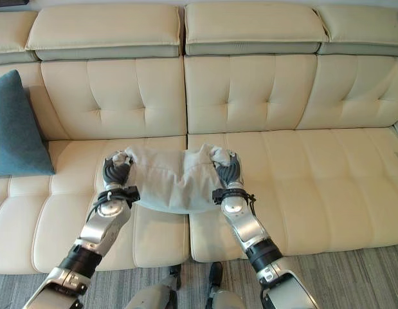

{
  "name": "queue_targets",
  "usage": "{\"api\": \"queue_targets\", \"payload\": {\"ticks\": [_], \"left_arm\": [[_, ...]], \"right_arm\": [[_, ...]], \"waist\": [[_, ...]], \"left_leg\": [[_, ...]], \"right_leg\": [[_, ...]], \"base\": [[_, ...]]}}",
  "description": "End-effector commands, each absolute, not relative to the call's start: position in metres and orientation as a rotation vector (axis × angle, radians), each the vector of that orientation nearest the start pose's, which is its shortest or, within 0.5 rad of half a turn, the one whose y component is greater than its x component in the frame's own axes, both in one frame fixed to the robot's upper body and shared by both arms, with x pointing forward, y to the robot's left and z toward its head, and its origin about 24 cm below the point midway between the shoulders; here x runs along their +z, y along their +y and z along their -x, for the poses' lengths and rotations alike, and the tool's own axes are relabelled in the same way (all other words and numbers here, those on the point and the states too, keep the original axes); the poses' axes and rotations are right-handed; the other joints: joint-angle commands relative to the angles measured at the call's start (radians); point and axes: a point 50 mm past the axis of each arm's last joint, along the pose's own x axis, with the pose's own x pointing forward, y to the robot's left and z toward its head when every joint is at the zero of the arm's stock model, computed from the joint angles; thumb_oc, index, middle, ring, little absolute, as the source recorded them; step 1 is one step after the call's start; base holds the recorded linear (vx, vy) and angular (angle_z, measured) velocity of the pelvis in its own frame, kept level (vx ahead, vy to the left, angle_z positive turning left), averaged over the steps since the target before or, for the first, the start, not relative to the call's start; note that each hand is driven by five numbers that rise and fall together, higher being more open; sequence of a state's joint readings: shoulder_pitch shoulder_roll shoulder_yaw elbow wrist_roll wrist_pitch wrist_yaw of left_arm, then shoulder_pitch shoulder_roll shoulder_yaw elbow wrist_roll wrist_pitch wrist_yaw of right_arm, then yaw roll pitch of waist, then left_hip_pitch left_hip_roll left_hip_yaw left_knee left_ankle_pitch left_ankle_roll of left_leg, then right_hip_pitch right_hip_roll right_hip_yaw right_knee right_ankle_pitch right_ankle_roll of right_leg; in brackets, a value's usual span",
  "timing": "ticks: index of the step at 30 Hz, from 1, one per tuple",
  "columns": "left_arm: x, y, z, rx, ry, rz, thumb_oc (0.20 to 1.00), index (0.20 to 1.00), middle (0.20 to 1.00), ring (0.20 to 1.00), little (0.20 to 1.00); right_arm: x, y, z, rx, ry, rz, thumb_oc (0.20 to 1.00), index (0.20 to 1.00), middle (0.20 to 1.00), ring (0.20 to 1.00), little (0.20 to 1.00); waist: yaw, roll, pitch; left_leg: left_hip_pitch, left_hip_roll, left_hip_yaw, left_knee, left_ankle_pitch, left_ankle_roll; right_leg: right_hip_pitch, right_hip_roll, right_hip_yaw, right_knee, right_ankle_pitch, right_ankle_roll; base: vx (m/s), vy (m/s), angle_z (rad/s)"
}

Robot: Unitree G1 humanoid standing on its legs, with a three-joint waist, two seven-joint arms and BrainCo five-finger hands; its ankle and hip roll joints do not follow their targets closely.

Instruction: Pick up all the scattered cushions and arrange them neatly on the sofa.

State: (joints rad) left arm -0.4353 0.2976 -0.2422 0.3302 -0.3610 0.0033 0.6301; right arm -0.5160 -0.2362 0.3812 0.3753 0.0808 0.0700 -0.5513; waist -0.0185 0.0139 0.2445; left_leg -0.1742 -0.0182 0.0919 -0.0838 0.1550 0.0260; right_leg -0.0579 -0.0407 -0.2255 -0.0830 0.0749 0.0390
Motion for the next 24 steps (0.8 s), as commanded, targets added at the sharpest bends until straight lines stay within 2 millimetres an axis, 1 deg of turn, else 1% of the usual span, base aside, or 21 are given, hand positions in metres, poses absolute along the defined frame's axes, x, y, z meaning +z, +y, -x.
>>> {"api": "queue_targets", "payload": {"ticks": [1,2,4,5,7,8,9,10,11,12,13,14,15,16,17,19,20,21,22,23,24], "left_arm": [[0.139,0.147,-0.353,0.321,-0.265,-0.076,0.200,0.200,0.200,0.200,0.200],[0.142,0.147,-0.358,0.329,-0.265,-0.099,0.200,0.200,0.200,0.200,0.200],[0.158,0.145,-0.369,0.338,-0.293,-0.131,0.200,0.200,0.200,0.200,0.200],[0.168,0.147,-0.374,0.345,-0.315,-0.149,0.200,0.200,0.200,0.200,0.200],[0.183,0.151,-0.385,0.360,-0.329,-0.166,0.200,0.200,0.200,0.200,0.200],[0.186,0.154,-0.390,0.368,-0.311,-0.168,0.200,0.200,0.200,0.200,0.200],[0.191,0.160,-0.397,0.374,-0.280,-0.183,0.228,0.228,0.228,0.228,0.228],[0.202,0.172,-0.408,0.388,-0.244,-0.216,0.611,0.611,0.611,0.611,0.611],[0.209,0.185,-0.412,0.411,-0.217,-0.220,1.000,1.000,1.000,1.000,1.000],[0.211,0.185,-0.413,0.411,-0.221,-0.219,1.000,1.000,1.000,1.000,1.000],[0.223,0.203,-0.418,0.423,-0.176,-0.181,1.000,1.000,1.000,1.000,1.000],[0.224,0.203,-0.418,0.422,-0.179,-0.179,1.000,1.000,1.000,1.000,1.000],[0.235,0.229,-0.416,0.476,-0.177,-0.019,1.000,1.000,1.000,1.000,1.000],[0.244,0.240,-0.413,0.489,-0.196,0.001,1.000,1.000,1.000,1.000,1.000],[0.250,0.250,-0.410,0.509,-0.218,0.069,1.000,1.000,1.000,1.000,1.000],[0.245,0.267,-0.402,0.535,-0.240,0.234,1.000,1.000,1.000,1.000,1.000],[0.241,0.265,-0.400,0.514,-0.261,0.287,1.000,1.000,1.000,1.000,1.000],[0.240,0.265,-0.399,0.513,-0.258,0.285,1.000,1.000,1.000,1.000,1.000],[0.231,0.270,-0.395,0.513,-0.256,0.318,1.000,1.000,1.000,1.000,1.000],[0.220,0.281,-0.386,0.531,-0.265,0.329,1.000,1.000,1.000,1.000,1.000],[0.213,0.292,-0.380,0.542,-0.259,0.286,1.000,1.000,1.000,1.000,1.000]], "right_arm": [[0.141,-0.070,-0.345,-0.055,-0.323,0.240,0.200,0.200,0.200,0.200,0.200],[0.145,-0.069,-0.349,-0.061,-0.332,0.255,0.200,0.200,0.200,0.200,0.200],[0.160,-0.073,-0.362,-0.090,-0.359,0.308,0.200,0.200,0.200,0.200,0.200],[0.169,-0.079,-0.369,-0.111,-0.370,0.333,0.200,0.200,0.200,0.200,0.200],[0.180,-0.090,-0.384,-0.145,-0.346,0.380,0.200,0.200,0.200,0.200,0.200],[0.183,-0.098,-0.391,-0.161,-0.314,0.406,0.200,0.200,0.200,0.200,0.200],[0.188,-0.109,-0.401,-0.178,-0.273,0.447,0.693,0.693,0.693,0.693,0.693],[0.202,-0.126,-0.413,-0.202,-0.234,0.528,1.000,1.000,1.000,1.000,1.000],[0.213,-0.140,-0.419,-0.229,-0.212,0.594,1.000,1.000,1.000,1.000,1.000],[0.216,-0.140,-0.419,-0.230,-0.216,0.594,1.000,1.000,1.000,1.000,1.000],[0.238,-0.166,-0.425,-0.302,-0.185,0.711,1.000,1.000,1.000,1.000,1.000],[0.240,-0.166,-0.425,-0.302,-0.188,0.710,1.000,1.000,1.000,1.000,1.000],[0.263,-0.190,-0.423,-0.397,-0.205,0.660,1.000,1.000,1.000,1.000,1.000],[0.267,-0.202,-0.421,-0.429,-0.210,0.631,1.000,1.000,1.000,1.000,1.000],[0.277,-0.216,-0.417,-0.476,-0.230,0.586,1.000,1.000,1.000,1.000,1.000],[0.285,-0.234,-0.409,-0.547,-0.284,0.520,1.000,1.000,1.000,1.000,1.000],[0.283,-0.238,-0.404,-0.561,-0.320,0.428,1.000,1.000,1.000,1.000,1.000],[0.281,-0.239,-0.403,-0.562,-0.316,0.428,1.000,1.000,1.000,1.000,1.000],[0.275,-0.245,-0.397,-0.597,-0.345,0.327,1.000,1.000,1.000,1.000,1.000],[0.264,-0.256,-0.389,-0.629,-0.374,0.208,1.000,1.000,1.000,1.000,1.000],[0.255,-0.269,-0.383,-0.643,-0.365,0.151,1.000,1.000,1.000,1.000,1.000]], "waist": [[0.019,-0.033,0.037],[0.018,-0.035,0.040],[0.020,-0.041,0.053],[0.022,-0.045,0.059],[0.024,-0.053,0.069],[0.024,-0.056,0.071],[0.024,-0.061,0.073],[0.026,-0.064,0.082],[0.027,-0.069,0.078],[0.027,-0.069,0.081],[0.029,-0.070,0.076],[0.029,-0.069,0.079],[0.030,-0.069,0.076],[0.029,-0.065,0.075],[0.028,-0.064,0.072],[0.026,-0.058,0.066],[0.024,-0.051,0.060],[0.025,-0.052,0.056],[0.022,-0.048,0.047],[0.020,-0.037,0.035],[0.020,-0.035,0.027]], "left_leg": [[0.066,0.010,0.020,-0.003,-0.132,-0.051],[0.058,0.011,0.020,-0.003,-0.130,-0.052],[0.039,0.011,0.019,-0.003,-0.122,-0.055],[0.028,0.011,0.020,-0.003,-0.119,-0.057],[0.009,0.011,0.019,-0.003,-0.113,-0.061],[0.002,0.012,0.018,-0.003,-0.109,-0.062],[-0.007,0.013,0.018,-0.003,-0.106,-0.064],[-0.017,0.014,0.018,-0.003,-0.100,-0.068],[-0.022,0.014,0.019,-0.003,-0.097,-0.070],[-0.022,0.014,0.019,-0.003,-0.097,-0.070],[-0.027,0.014,0.017,-0.003,-0.091,-0.073],[-0.027,0.015,0.017,-0.003,-0.091,-0.073],[-0.031,0.013,0.016,-0.003,-0.091,-0.076],[-0.032,0.012,0.016,-0.003,-0.092,-0.077],[-0.033,0.012,0.016,-0.003,-0.094,-0.078],[-0.031,0.010,0.017,-0.003,-0.104,-0.078],[-0.021,0.009,0.016,-0.003,-0.113,-0.078],[-0.023,0.009,0.016,-0.003,-0.110,-0.077],[-0.014,0.008,0.017,-0.003,-0.115,-0.075],[-0.003,0.005,0.017,-0.003,-0.123,-0.072],[0.006,0.005,0.019,-0.003,-0.129,-0.070]], "right_leg": [[-0.031,-0.046,-0.001,0.043,-0.115,0.056],[-0.038,-0.046,0.000,0.042,-0.113,0.056],[-0.057,-0.046,-0.001,0.042,-0.106,0.057],[-0.069,-0.045,0.002,0.042,-0.103,0.058],[-0.088,-0.044,0.004,0.043,-0.095,0.059],[-0.096,-0.043,0.005,0.044,-0.093,0.059],[-0.103,-0.043,0.006,0.043,-0.090,0.059],[-0.114,-0.043,0.005,0.044,-0.085,0.060],[-0.117,-0.043,0.004,0.041,-0.080,0.062],[-0.117,-0.043,0.004,0.041,-0.079,0.062],[-0.117,-0.041,0.004,0.029,-0.069,0.066],[-0.116,-0.041,0.003,0.028,-0.068,0.066],[-0.115,-0.040,0.008,0.012,-0.057,0.074],[-0.114,-0.039,0.009,0.004,-0.053,0.078],[-0.112,-0.040,0.009,-0.004,-0.050,0.081],[-0.111,-0.042,0.014,-0.004,-0.055,0.086],[-0.102,-0.042,0.016,-0.004,-0.063,0.087],[-0.103,-0.042,0.015,-0.004,-0.061,0.087],[-0.097,-0.044,0.015,-0.004,-0.065,0.087],[-0.091,-0.046,0.016,-0.004,-0.070,0.087],[-0.084,-0.047,0.017,-0.004,-0.073,0.086]], "base": [[0.00,0.000,0.00],[0.00,0.000,0.00],[-0.01,0.008,0.04],[-0.01,0.015,0.05],[-0.01,0.010,0.05],[-0.01,0.002,0.04],[0.00,0.000,0.00],[0.00,0.000,0.00],[0.00,0.000,0.00],[0.04,-0.004,0.01],[0.00,0.000,0.00],[0.07,0.019,0.02],[0.05,0.028,0.02],[0.07,0.036,0.02],[0.05,0.030,0.02],[0.08,0.033,0.03],[0.07,0.022,0.05],[0.08,0.014,0.06],[0.08,0.031,0.07],[0.11,0.035,0.08],[0.09,0.039,0.07]]}}
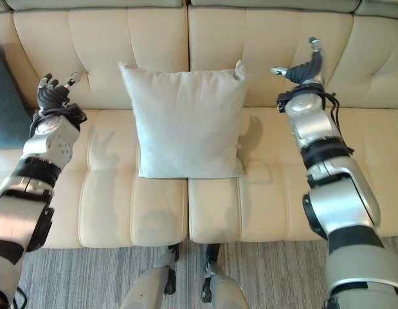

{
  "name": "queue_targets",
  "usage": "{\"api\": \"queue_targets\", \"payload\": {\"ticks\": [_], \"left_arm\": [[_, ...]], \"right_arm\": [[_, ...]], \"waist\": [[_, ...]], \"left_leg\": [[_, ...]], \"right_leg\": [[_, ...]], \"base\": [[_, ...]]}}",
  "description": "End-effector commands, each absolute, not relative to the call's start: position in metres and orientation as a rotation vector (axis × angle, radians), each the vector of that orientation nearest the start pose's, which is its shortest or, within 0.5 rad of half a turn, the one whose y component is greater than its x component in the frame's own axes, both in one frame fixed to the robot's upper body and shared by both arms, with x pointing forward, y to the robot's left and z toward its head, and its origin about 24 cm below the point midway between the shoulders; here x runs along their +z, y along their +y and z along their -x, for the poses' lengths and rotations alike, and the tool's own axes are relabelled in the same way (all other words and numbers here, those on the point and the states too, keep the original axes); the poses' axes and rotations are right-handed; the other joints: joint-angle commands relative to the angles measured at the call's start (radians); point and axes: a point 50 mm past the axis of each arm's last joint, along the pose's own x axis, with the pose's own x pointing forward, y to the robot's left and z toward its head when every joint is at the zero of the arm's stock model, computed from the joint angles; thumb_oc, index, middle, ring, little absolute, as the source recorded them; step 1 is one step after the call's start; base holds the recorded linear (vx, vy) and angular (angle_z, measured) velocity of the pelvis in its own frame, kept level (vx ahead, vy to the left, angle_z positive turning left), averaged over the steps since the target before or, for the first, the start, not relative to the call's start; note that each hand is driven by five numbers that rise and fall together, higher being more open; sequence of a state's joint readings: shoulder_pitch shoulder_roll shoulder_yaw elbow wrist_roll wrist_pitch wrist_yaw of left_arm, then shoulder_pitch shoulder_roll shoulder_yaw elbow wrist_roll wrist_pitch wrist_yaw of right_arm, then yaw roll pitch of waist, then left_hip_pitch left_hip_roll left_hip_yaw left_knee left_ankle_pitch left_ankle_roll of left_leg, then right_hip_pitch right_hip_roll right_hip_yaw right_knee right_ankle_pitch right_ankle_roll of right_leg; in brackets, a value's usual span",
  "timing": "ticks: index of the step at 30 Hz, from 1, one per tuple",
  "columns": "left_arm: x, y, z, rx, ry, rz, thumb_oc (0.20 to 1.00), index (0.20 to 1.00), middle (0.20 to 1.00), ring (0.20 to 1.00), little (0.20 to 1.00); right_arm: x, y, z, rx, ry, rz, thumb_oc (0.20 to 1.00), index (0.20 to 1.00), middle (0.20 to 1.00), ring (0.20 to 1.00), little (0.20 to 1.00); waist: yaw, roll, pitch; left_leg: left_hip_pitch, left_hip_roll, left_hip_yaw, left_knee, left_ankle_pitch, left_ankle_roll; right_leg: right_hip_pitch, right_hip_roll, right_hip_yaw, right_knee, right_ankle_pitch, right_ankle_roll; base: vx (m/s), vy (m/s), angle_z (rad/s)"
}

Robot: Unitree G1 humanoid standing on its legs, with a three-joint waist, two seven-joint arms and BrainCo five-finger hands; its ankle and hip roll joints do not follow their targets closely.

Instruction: Pick up all the scattered cushions and arrange them neatly on the sofa.

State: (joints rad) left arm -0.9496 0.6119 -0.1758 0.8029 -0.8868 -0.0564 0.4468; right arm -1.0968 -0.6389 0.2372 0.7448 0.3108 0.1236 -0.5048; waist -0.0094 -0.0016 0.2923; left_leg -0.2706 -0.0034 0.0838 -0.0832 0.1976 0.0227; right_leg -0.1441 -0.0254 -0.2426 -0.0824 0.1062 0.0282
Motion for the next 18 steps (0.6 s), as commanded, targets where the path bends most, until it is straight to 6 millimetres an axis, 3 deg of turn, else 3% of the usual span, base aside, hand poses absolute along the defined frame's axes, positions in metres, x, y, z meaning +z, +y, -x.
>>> {"api": "queue_targets", "payload": {"ticks": [1,3,4,5,7,8,9,10,11,13,14,15,16,18], "left_arm": [[0.203,0.304,-0.372,0.569,-0.242,0.234,1.000,1.000,1.000,1.000,1.000],[0.190,0.311,-0.362,0.585,-0.230,0.165,1.000,1.000,1.000,1.000,1.000],[0.165,0.327,-0.342,0.609,-0.174,0.013,1.000,1.000,1.000,1.000,1.000],[0.164,0.327,-0.342,0.610,-0.171,0.010,1.000,1.000,1.000,1.000,1.000],[0.093,0.337,-0.299,0.588,0.031,-0.129,1.000,1.000,1.000,1.000,1.000],[0.092,0.337,-0.299,0.588,0.033,-0.130,1.000,1.000,1.000,1.000,1.000],[0.060,0.337,-0.278,0.585,0.130,-0.132,1.000,1.000,1.000,1.000,1.000],[0.059,0.337,-0.277,0.585,0.133,-0.133,1.000,1.000,1.000,1.000,1.000],[0.029,0.337,-0.251,0.579,0.232,-0.134,1.000,1.000,1.000,1.000,1.000],[-0.002,0.337,-0.226,0.603,0.347,-0.097,1.000,1.000,1.000,1.000,1.000],[-0.002,0.337,-0.226,0.602,0.347,-0.097,1.000,1.000,1.000,1.000,1.000],[-0.035,0.331,-0.201,0.627,0.480,-0.063,1.000,1.000,1.000,1.000,1.000],[-0.035,0.331,-0.200,0.627,0.481,-0.063,1.000,1.000,1.000,1.000,1.000],[-0.069,0.321,-0.175,0.607,0.654,-0.072,1.000,1.000,1.000,1.000,1.000]], "right_arm": [[0.243,-0.279,-0.378,-0.664,-0.347,0.114,1.000,1.000,1.000,1.000,1.000],[0.226,-0.286,-0.372,-0.678,-0.333,0.049,1.000,1.000,1.000,1.000,1.000],[0.189,-0.296,-0.361,-0.656,-0.259,-0.002,1.000,1.000,1.000,1.000,1.000],[0.187,-0.296,-0.360,-0.655,-0.256,-0.002,1.000,1.000,1.000,1.000,1.000],[0.110,-0.311,-0.326,-0.594,-0.047,0.033,1.000,1.000,1.000,1.000,1.000],[0.109,-0.310,-0.325,-0.593,-0.045,0.034,1.000,1.000,1.000,1.000,1.000],[0.077,-0.318,-0.304,-0.576,0.066,0.131,1.000,1.000,1.000,1.000,1.000],[0.076,-0.318,-0.303,-0.575,0.069,0.133,1.000,1.000,1.000,1.000,1.000],[0.042,-0.322,-0.276,-0.554,0.196,0.212,1.000,1.000,1.000,1.000,1.000],[0.012,-0.323,-0.253,-0.541,0.318,0.255,1.000,1.000,1.000,1.000,1.000],[0.012,-0.323,-0.253,-0.541,0.318,0.256,1.000,1.000,1.000,1.000,1.000],[-0.017,-0.319,-0.230,-0.522,0.439,0.275,1.000,1.000,1.000,1.000,1.000],[-0.017,-0.319,-0.229,-0.521,0.440,0.276,1.000,1.000,1.000,1.000,1.000],[-0.055,-0.312,-0.199,-0.480,0.630,0.326,1.000,1.000,1.000,1.000,1.000]], "waist": [[0.011,-0.019,-0.029],[0.012,-0.018,-0.041],[0.014,-0.018,-0.044],[0.013,-0.019,-0.048],[0.012,-0.024,-0.070],[0.011,-0.024,-0.073],[0.010,-0.025,-0.082],[0.010,-0.024,-0.085],[0.008,-0.022,-0.091],[0.007,-0.019,-0.101],[0.007,-0.020,-0.103],[0.007,-0.018,-0.114],[0.006,-0.018,-0.116],[0.008,-0.018,-0.122]], "left_leg": [[0.111,-0.011,0.030,-0.004,-0.177,-0.065],[0.123,-0.012,0.033,-0.004,-0.183,-0.063],[0.143,-0.012,0.036,-0.004,-0.193,-0.061],[0.142,-0.012,0.037,-0.004,-0.191,-0.060],[0.173,-0.013,0.050,-0.004,-0.206,-0.057],[0.170,-0.013,0.050,-0.004,-0.204,-0.056],[0.180,-0.013,0.050,-0.004,-0.206,-0.055],[0.180,-0.013,0.050,-0.004,-0.206,-0.055],[0.194,-0.013,0.050,-0.004,-0.211,-0.054],[0.203,-0.013,0.049,-0.004,-0.215,-0.051],[0.200,-0.014,0.049,-0.004,-0.213,-0.051],[0.204,-0.015,0.048,-0.004,-0.213,-0.050],[0.204,-0.015,0.048,-0.004,-0.213,-0.050],[0.213,-0.015,0.049,-0.004,-0.215,-0.051]], "right_leg": [[0.010,-0.063,0.033,-0.005,-0.107,0.098],[0.020,-0.064,0.035,-0.005,-0.110,0.097],[0.038,-0.064,0.035,-0.005,-0.115,0.098],[0.037,-0.064,0.035,-0.005,-0.113,0.097],[0.063,-0.065,0.037,-0.005,-0.116,0.099],[0.061,-0.065,0.037,-0.005,-0.114,0.099],[0.070,-0.066,0.037,-0.005,-0.114,0.101],[0.070,-0.066,0.037,-0.005,-0.114,0.101],[0.084,-0.067,0.035,-0.005,-0.116,0.102],[0.092,-0.067,0.034,-0.005,-0.117,0.102],[0.089,-0.067,0.034,-0.005,-0.115,0.102],[0.094,-0.068,0.032,-0.005,-0.114,0.103],[0.094,-0.068,0.032,-0.005,-0.114,0.103],[0.106,-0.071,0.021,-0.005,-0.114,0.105]], "base": [[0.05,0.015,0.03],[0.05,0.021,-0.03],[0.04,0.018,-0.09],[0.04,0.020,-0.11],[0.02,0.018,-0.12],[-0.02,0.001,-0.12],[-0.01,0.001,-0.10],[-0.03,0.008,-0.13],[-0.02,0.013,-0.10],[-0.04,0.012,-0.11],[-0.06,0.024,-0.11],[-0.04,0.020,-0.03],[-0.09,0.036,-0.04],[-0.08,0.026,-0.06]]}}
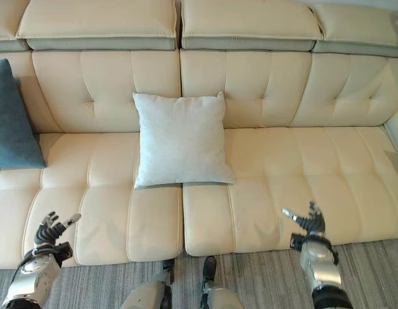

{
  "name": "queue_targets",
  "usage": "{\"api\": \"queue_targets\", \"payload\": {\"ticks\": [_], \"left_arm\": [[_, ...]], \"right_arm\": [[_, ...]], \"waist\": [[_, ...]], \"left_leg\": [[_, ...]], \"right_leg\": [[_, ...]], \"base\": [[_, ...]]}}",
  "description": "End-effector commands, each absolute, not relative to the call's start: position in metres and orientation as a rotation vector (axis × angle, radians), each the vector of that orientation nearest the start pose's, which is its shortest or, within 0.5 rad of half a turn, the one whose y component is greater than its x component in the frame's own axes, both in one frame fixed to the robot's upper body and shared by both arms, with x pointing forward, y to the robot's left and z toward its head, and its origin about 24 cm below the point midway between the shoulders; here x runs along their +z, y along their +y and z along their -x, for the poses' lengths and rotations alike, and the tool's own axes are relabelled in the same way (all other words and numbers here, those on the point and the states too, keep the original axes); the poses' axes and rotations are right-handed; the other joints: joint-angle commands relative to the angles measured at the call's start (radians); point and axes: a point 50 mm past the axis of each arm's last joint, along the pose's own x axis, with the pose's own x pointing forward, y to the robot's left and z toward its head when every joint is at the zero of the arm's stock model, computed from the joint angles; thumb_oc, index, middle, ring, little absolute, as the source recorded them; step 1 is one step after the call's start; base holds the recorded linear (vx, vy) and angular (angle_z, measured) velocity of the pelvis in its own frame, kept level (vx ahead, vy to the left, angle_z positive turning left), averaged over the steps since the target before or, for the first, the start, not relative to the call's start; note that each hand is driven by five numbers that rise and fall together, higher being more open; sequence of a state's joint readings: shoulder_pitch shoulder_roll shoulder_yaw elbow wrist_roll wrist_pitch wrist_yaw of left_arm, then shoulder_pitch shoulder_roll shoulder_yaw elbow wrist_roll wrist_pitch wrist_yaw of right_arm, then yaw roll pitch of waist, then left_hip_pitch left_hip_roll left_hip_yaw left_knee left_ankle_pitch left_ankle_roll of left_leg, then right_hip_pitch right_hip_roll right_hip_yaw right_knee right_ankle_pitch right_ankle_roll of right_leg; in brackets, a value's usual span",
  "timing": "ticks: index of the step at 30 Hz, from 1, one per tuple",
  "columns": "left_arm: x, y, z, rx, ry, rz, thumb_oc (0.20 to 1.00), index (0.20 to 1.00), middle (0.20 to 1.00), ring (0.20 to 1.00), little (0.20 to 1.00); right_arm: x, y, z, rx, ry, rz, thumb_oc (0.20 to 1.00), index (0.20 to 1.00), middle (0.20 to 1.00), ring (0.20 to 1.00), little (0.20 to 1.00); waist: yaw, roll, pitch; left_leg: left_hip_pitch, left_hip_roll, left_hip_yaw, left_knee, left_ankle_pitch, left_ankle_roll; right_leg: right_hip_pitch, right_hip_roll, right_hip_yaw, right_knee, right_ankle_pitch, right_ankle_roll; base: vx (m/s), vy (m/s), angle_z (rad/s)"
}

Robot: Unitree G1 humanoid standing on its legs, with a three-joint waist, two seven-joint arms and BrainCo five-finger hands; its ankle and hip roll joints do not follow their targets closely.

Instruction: Pick up all the scattered cushions and arrange them neatly on the sofa.

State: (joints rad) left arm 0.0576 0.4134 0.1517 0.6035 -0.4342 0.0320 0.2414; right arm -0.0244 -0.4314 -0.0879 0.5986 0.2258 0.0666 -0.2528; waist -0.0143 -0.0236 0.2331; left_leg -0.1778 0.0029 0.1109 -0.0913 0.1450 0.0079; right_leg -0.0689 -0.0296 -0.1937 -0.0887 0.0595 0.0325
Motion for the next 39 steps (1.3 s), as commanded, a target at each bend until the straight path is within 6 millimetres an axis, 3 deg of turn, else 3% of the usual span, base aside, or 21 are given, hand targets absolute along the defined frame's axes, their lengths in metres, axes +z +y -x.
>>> {"api": "queue_targets", "payload": {"ticks": [1,2,7,10,13,14,16,19,22,25,26,32,33,34,35,36,37,38,39], "left_arm": [[-0.069,0.321,-0.175,0.607,0.654,-0.072,1.000,1.000,1.000,1.000,1.000],[-0.078,0.314,-0.165,0.584,0.696,-0.087,1.000,1.000,1.000,1.000,1.000],[-0.105,0.295,-0.148,0.461,0.856,-0.196,1.000,1.000,1.000,1.000,1.000],[-0.104,0.294,-0.152,0.450,0.847,-0.207,1.000,1.000,1.000,1.000,1.000],[-0.095,0.288,-0.175,0.431,0.773,-0.250,1.000,1.000,1.000,1.000,1.000],[-0.086,0.289,-0.186,0.426,0.721,-0.263,1.000,1.000,1.000,1.000,1.000],[-0.079,0.287,-0.193,0.408,0.673,-0.272,1.000,1.000,1.000,1.000,1.000],[-0.079,0.286,-0.192,0.406,0.675,-0.264,1.000,1.000,1.000,1.000,1.000],[-0.083,0.283,-0.188,0.397,0.689,-0.251,1.000,1.000,1.000,1.000,1.000],[-0.083,0.284,-0.187,0.412,0.691,-0.235,1.000,1.000,1.000,1.000,1.000],[-0.084,0.283,-0.185,0.412,0.691,-0.222,1.000,1.000,1.000,1.000,1.000],[-0.082,0.276,-0.187,0.378,0.680,-0.223,1.000,1.000,1.000,1.000,1.000],[-0.081,0.274,-0.190,0.369,0.670,-0.233,1.000,1.000,1.000,1.000,1.000],[-0.081,0.274,-0.190,0.369,0.670,-0.233,1.000,1.000,1.000,1.000,1.000],[-0.082,0.273,-0.189,0.367,0.673,-0.236,1.000,1.000,1.000,1.000,1.000],[-0.085,0.272,-0.185,0.362,0.685,-0.233,1.000,1.000,1.000,1.000,1.000],[-0.085,0.272,-0.185,0.362,0.685,-0.233,1.000,1.000,1.000,1.000,1.000],[-0.088,0.272,-0.179,0.364,0.700,-0.217,1.000,1.000,1.000,1.000,1.000],[-0.088,0.272,-0.179,0.364,0.700,-0.217,1.000,1.000,1.000,1.000,1.000]], "right_arm": [[-0.055,-0.312,-0.199,-0.480,0.630,0.326,1.000,1.000,1.000,1.000,1.000],[-0.073,-0.308,-0.182,-0.463,0.718,0.317,1.000,1.000,1.000,1.000,1.000],[-0.108,-0.299,-0.146,-0.409,0.922,0.334,1.000,1.000,1.000,1.000,1.000],[-0.107,-0.298,-0.148,-0.413,0.914,0.331,1.000,1.000,1.000,1.000,1.000],[-0.101,-0.290,-0.170,-0.410,0.848,0.305,1.000,1.000,1.000,1.000,1.000],[-0.096,-0.287,-0.181,-0.392,0.808,0.314,1.000,1.000,1.000,1.000,1.000],[-0.093,-0.285,-0.185,-0.381,0.778,0.311,1.000,1.000,1.000,1.000,1.000],[-0.092,-0.284,-0.183,-0.379,0.766,0.298,1.000,1.000,1.000,1.000,1.000],[-0.092,-0.279,-0.182,-0.359,0.751,0.286,1.000,1.000,1.000,1.000,1.000],[-0.088,-0.273,-0.188,-0.327,0.727,0.301,1.000,1.000,1.000,1.000,1.000],[-0.083,-0.274,-0.192,-0.323,0.696,0.310,1.000,1.000,1.000,1.000,1.000],[-0.076,-0.278,-0.194,-0.330,0.664,0.322,1.000,1.000,1.000,1.000,1.000],[-0.074,-0.278,-0.197,-0.326,0.657,0.330,1.000,1.000,1.000,1.000,1.000],[-0.074,-0.279,-0.197,-0.326,0.656,0.330,1.000,1.000,1.000,1.000,1.000],[-0.074,-0.278,-0.197,-0.318,0.658,0.336,1.000,1.000,1.000,1.000,1.000],[-0.075,-0.276,-0.196,-0.308,0.665,0.332,1.000,1.000,1.000,1.000,1.000],[-0.075,-0.276,-0.196,-0.308,0.665,0.332,1.000,1.000,1.000,1.000,1.000],[-0.076,-0.275,-0.196,-0.297,0.666,0.334,1.000,1.000,1.000,1.000,1.000],[-0.076,-0.275,-0.196,-0.297,0.666,0.334,1.000,1.000,1.000,1.000,1.000]], "waist": [[0.013,0.004,-0.064],[0.014,0.005,-0.066],[0.004,0.002,-0.069],[0.000,0.002,-0.065],[-0.009,0.006,-0.013],[-0.009,0.016,-0.002],[-0.008,0.019,-0.017],[-0.005,0.010,-0.044],[0.002,-0.013,-0.079],[0.016,-0.025,-0.084],[0.016,-0.025,-0.077],[0.004,-0.001,-0.027],[0.013,-0.002,-0.005],[0.012,-0.001,-0.005],[0.011,-0.010,-0.006],[0.013,-0.026,-0.015],[0.012,-0.026,-0.016],[0.018,-0.028,-0.028],[0.019,-0.027,-0.028]], "left_leg": [[0.118,-0.021,0.022,0.004,-0.161,-0.036],[0.127,-0.022,0.021,0.004,-0.164,-0.034],[0.147,-0.034,0.008,0.004,-0.171,-0.023],[0.148,-0.036,0.007,0.004,-0.170,-0.023],[0.132,-0.033,0.031,0.004,-0.157,-0.013],[0.114,-0.016,0.051,0.004,-0.142,-0.006],[0.103,-0.006,0.068,0.004,-0.137,-0.009],[0.101,-0.008,0.072,0.004,-0.138,-0.012],[0.089,-0.017,0.079,0.004,-0.126,-0.017],[0.055,-0.006,0.090,0.004,-0.076,-0.032],[0.038,0.008,0.086,0.004,-0.034,-0.053],[0.010,0.032,0.049,0.004,0.037,-0.107],[0.043,0.017,-0.004,0.004,0.031,-0.098],[0.042,0.017,-0.005,0.004,0.032,-0.098],[0.045,0.013,-0.007,0.062,-0.004,-0.083],[0.053,0.003,-0.007,0.187,-0.105,-0.058],[0.050,0.003,-0.008,0.190,-0.106,-0.058],[0.069,-0.018,-0.036,0.255,-0.179,-0.043],[0.069,-0.017,-0.035,0.257,-0.181,-0.043]], "right_leg": [[0.028,-0.067,-0.028,0.001,-0.066,0.101],[0.038,-0.069,-0.032,0.001,-0.067,0.102],[0.071,-0.079,-0.038,0.001,-0.058,0.105],[0.074,-0.080,-0.040,0.001,-0.055,0.106],[0.024,-0.080,-0.025,0.029,-0.022,0.110],[-0.016,-0.071,-0.006,0.152,-0.077,0.097],[0.010,-0.062,-0.022,0.266,-0.172,0.077],[0.054,-0.058,-0.016,0.285,-0.206,0.077],[0.136,-0.037,0.022,0.265,-0.212,0.081],[0.186,-0.020,0.016,0.135,-0.223,0.055],[0.209,0.012,0.021,0.072,-0.237,0.032],[0.192,0.054,-0.019,0.081,-0.236,-0.001],[0.175,0.043,-0.027,0.109,-0.234,-0.005],[0.174,0.044,-0.029,0.109,-0.233,-0.005],[0.166,0.033,-0.033,0.113,-0.222,-0.005],[0.159,0.010,-0.035,0.105,-0.205,0.000],[0.157,0.010,-0.036,0.105,-0.204,0.000],[0.149,0.003,-0.023,0.095,-0.197,0.001],[0.150,0.003,-0.022,0.095,-0.197,0.001]], "base": [[-0.05,0.034,-0.03],[-0.04,0.035,0.02],[-0.08,0.074,0.06],[-0.10,0.065,0.10],[-0.28,0.065,-0.16],[-0.35,0.032,-0.49],[-0.19,-0.034,-0.47],[-0.05,-0.075,-0.12],[-0.10,-0.148,-0.08],[-0.28,-0.228,-0.23],[-0.34,-0.286,-0.18],[-0.34,-0.211,0.19],[-0.31,-0.117,0.39],[-0.30,-0.103,0.27],[-0.21,-0.052,0.07],[-0.21,-0.052,-0.09],[-0.19,-0.010,-0.12],[-0.07,0.012,-0.02],[-0.10,0.023,-0.08]]}}
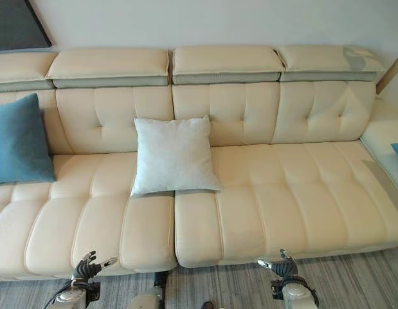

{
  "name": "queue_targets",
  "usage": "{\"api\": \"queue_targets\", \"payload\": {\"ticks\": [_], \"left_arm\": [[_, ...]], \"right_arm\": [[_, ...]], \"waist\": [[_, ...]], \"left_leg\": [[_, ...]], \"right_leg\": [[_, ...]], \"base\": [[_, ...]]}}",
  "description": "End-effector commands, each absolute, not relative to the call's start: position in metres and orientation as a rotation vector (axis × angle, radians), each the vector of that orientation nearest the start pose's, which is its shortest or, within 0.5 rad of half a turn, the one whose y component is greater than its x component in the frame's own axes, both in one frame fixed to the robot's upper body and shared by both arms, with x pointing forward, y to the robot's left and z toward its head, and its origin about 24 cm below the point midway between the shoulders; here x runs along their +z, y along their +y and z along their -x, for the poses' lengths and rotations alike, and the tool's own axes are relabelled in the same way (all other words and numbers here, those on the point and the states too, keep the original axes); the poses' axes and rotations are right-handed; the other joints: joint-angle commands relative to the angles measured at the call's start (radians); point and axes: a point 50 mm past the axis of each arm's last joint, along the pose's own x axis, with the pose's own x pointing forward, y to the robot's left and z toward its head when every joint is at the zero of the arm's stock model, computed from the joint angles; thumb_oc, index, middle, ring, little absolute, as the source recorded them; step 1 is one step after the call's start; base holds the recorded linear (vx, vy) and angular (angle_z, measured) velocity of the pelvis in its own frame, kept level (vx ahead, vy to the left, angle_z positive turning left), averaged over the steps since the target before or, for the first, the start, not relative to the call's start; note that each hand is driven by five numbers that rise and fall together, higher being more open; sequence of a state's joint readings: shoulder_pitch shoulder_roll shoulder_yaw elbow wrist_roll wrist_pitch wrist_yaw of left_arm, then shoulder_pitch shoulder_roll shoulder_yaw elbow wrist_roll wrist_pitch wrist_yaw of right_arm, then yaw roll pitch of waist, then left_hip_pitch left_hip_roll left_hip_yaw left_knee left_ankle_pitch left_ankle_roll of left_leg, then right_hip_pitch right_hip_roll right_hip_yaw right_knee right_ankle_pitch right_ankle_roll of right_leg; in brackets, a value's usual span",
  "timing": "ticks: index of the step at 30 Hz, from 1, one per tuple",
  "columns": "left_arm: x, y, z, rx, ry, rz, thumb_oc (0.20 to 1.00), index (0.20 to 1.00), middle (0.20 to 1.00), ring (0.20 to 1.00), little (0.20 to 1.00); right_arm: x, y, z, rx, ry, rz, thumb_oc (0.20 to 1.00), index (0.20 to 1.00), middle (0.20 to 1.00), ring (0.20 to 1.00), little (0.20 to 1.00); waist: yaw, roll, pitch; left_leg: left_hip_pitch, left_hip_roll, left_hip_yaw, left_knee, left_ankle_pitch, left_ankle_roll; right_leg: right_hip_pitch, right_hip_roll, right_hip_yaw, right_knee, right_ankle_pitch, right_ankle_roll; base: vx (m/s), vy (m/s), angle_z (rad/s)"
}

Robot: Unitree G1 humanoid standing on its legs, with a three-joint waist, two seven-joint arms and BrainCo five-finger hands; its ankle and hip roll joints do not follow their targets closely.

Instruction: Pick up all the scattered cushions and arrange them neatly on the sofa.

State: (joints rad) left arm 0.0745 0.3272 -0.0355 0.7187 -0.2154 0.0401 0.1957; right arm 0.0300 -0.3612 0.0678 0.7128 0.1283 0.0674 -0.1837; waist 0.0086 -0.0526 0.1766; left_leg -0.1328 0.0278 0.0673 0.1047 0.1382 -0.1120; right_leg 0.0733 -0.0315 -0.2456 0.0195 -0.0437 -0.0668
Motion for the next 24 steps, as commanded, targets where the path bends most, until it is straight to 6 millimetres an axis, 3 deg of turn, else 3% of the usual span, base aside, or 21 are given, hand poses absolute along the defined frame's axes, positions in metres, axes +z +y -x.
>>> {"api": "queue_targets", "payload": {"ticks": [1,2,3,7,10,15,16,21,22,24], "left_arm": [[-0.088,0.271,-0.178,0.369,0.698,-0.206,1.000,1.000,1.000,1.000,1.000],[-0.089,0.271,-0.175,0.372,0.706,-0.194,1.000,1.000,1.000,1.000,1.000],[-0.091,0.270,-0.171,0.365,0.720,-0.194,1.000,1.000,1.000,1.000,1.000],[-0.095,0.266,-0.168,0.343,0.741,-0.216,1.000,1.000,1.000,1.000,1.000],[-0.096,0.264,-0.168,0.327,0.748,-0.228,1.000,1.000,1.000,1.000,1.000],[-0.102,0.258,-0.166,0.282,0.779,-0.239,1.000,1.000,1.000,1.000,1.000],[-0.103,0.258,-0.166,0.263,0.794,-0.255,1.000,1.000,1.000,1.000,1.000],[-0.100,0.261,-0.170,0.261,0.780,-0.277,1.000,1.000,1.000,1.000,1.000],[-0.097,0.261,-0.174,0.262,0.762,-0.280,1.000,1.000,1.000,1.000,1.000],[-0.096,0.260,-0.177,0.265,0.749,-0.279,1.000,1.000,1.000,1.000,1.000]], "right_arm": [[-0.077,-0.274,-0.195,-0.295,0.673,0.330,1.000,1.000,1.000,1.000,1.000],[-0.079,-0.274,-0.193,-0.295,0.682,0.325,1.000,1.000,1.000,1.000,1.000],[-0.081,-0.273,-0.188,-0.293,0.696,0.325,1.000,1.000,1.000,1.000,1.000],[-0.085,-0.274,-0.181,-0.300,0.720,0.318,1.000,1.000,1.000,1.000,1.000],[-0.087,-0.274,-0.177,-0.311,0.728,0.304,1.000,1.000,1.000,1.000,1.000],[-0.093,-0.275,-0.168,-0.321,0.762,0.296,1.000,1.000,1.000,1.000,1.000],[-0.094,-0.275,-0.166,-0.323,0.771,0.291,1.000,1.000,1.000,1.000,1.000],[-0.091,-0.274,-0.171,-0.332,0.748,0.272,1.000,1.000,1.000,1.000,1.000],[-0.086,-0.275,-0.176,-0.341,0.721,0.266,1.000,1.000,1.000,1.000,1.000],[-0.085,-0.275,-0.177,-0.343,0.718,0.271,1.000,1.000,1.000,1.000,1.000]], "waist": [[0.002,0.001,0.028],[-0.002,0.006,0.021],[-0.009,0.023,0.006],[-0.028,0.039,-0.017],[-0.044,0.045,-0.035],[-0.062,0.051,-0.028],[-0.081,0.054,-0.022],[-0.114,0.061,-0.004],[-0.123,0.067,0.004],[-0.128,0.069,0.014]], "left_leg": [[0.029,-0.051,-0.008,0.131,-0.209,0.080],[0.049,-0.046,-0.005,0.111,-0.219,0.085],[0.104,-0.035,-0.026,0.001,-0.196,0.085],[0.162,-0.037,-0.032,-0.171,-0.147,0.080],[0.174,-0.041,-0.024,-0.192,-0.154,0.081],[0.198,-0.048,0.012,-0.192,-0.171,0.099],[0.203,-0.049,0.057,-0.192,-0.183,0.107],[0.202,-0.046,0.172,-0.192,-0.204,0.127],[0.208,-0.042,0.241,-0.192,-0.216,0.135],[0.218,-0.040,0.276,-0.192,-0.224,0.138]], "right_leg": [[0.006,0.004,0.042,-0.014,-0.091,0.100],[0.001,0.006,0.045,-0.016,-0.092,0.099],[-0.008,0.018,0.054,-0.018,-0.088,0.102],[-0.017,0.023,0.037,-0.034,-0.076,0.109],[-0.022,0.020,0.039,-0.044,-0.067,0.117],[-0.023,0.009,0.100,-0.044,-0.043,0.133],[-0.041,0.005,0.142,-0.038,-0.031,0.146],[-0.117,0.002,0.219,0.012,-0.011,0.170],[-0.158,-0.005,0.233,0.060,-0.011,0.180],[-0.175,-0.018,0.205,0.083,-0.009,0.190]], "base": [[-0.05,0.033,-0.14],[-0.05,0.094,-0.10],[-0.01,0.082,-0.03],[-0.01,0.098,-0.12],[-0.02,0.132,-0.01],[-0.03,0.135,-0.26],[-0.07,0.130,-0.73],[-0.07,0.121,-1.01],[-0.06,0.124,-1.09],[-0.02,0.055,-1.29]]}}
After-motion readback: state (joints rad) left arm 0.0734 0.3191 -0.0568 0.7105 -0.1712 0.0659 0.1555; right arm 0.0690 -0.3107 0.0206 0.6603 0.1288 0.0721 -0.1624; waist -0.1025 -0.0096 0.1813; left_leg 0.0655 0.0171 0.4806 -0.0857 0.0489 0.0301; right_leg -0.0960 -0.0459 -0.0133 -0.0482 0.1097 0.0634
